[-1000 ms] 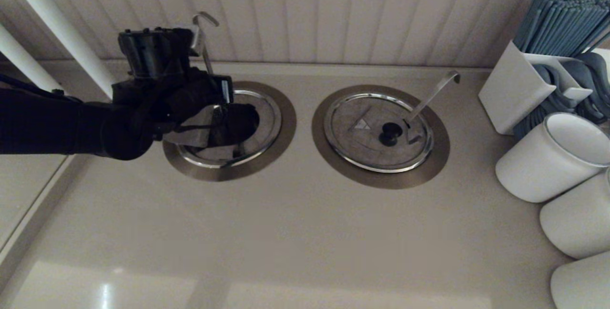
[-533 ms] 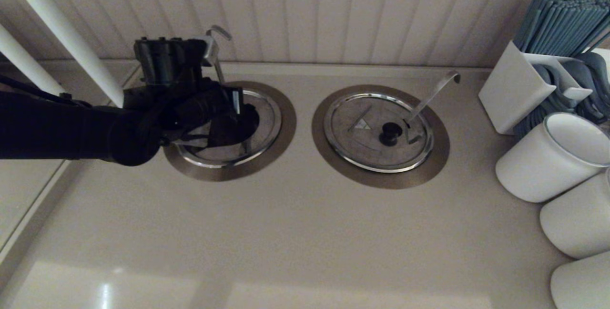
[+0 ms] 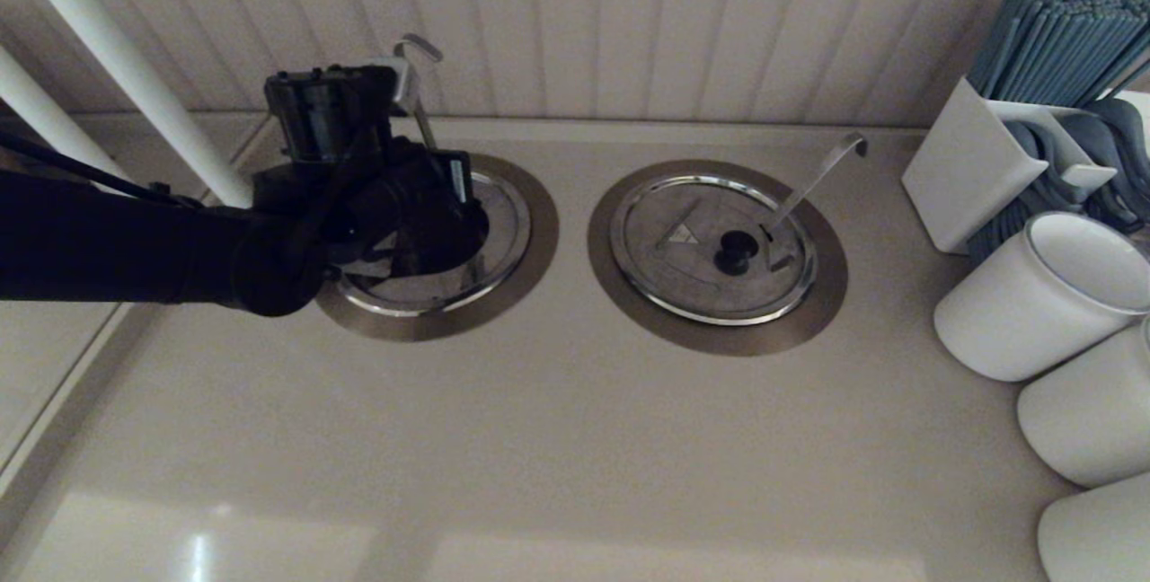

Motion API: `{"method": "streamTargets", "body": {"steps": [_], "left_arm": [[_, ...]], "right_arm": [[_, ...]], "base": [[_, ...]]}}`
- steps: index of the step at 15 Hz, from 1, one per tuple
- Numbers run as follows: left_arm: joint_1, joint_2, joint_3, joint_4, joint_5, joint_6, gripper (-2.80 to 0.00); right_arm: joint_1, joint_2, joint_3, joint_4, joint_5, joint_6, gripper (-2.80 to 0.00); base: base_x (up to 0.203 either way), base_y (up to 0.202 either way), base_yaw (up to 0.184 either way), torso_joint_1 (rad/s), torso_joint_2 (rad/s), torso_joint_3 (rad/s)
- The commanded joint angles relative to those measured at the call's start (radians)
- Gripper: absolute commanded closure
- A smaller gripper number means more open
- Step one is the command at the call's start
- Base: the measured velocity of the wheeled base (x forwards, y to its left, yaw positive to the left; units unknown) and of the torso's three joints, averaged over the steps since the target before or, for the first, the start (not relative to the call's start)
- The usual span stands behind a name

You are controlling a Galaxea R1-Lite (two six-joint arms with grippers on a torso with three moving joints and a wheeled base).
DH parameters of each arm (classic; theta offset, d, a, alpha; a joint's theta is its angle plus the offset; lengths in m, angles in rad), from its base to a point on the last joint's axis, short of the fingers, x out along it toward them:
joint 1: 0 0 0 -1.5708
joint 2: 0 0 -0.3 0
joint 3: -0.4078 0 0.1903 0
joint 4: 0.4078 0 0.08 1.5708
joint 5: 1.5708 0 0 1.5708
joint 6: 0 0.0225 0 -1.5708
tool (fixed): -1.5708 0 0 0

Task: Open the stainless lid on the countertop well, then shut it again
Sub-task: Stir with a spoon

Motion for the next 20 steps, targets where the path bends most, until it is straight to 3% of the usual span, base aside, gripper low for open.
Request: {"method": "streamTargets", "body": {"steps": [1,4,7,13,20], "left_arm": [[0.026,0.001,-0.020,-0.003,0.013,0.002,0.00],[0.069,-0.014,-0.024,0.036,0.024,0.049,0.00],[0.064,-0.041,-0.015,0.150,-0.006,0.044,0.00],[-0.015,0.005,-0.014,0.149,-0.017,-0.020,0.00],[0.032,-0.011,-0.049,0.145,0.027,0.005,0.00]], "right_arm": [[0.000,0.000,0.000,0.000,0.000,-0.001,0.00],[0.000,0.000,0.000,0.000,0.000,-0.001,0.00],[0.000,0.000,0.000,0.000,0.000,-0.001,0.00],[0.000,0.000,0.000,0.000,0.000,-0.001,0.00],[0.000,0.000,0.000,0.000,0.000,-0.001,0.00]], "base": [[0.000,0.000,0.000,0.000,0.00,0.000],[0.000,0.000,0.000,0.000,0.00,0.000],[0.000,0.000,0.000,0.000,0.00,0.000],[0.000,0.000,0.000,0.000,0.00,0.000],[0.000,0.000,0.000,0.000,0.00,0.000]]}}
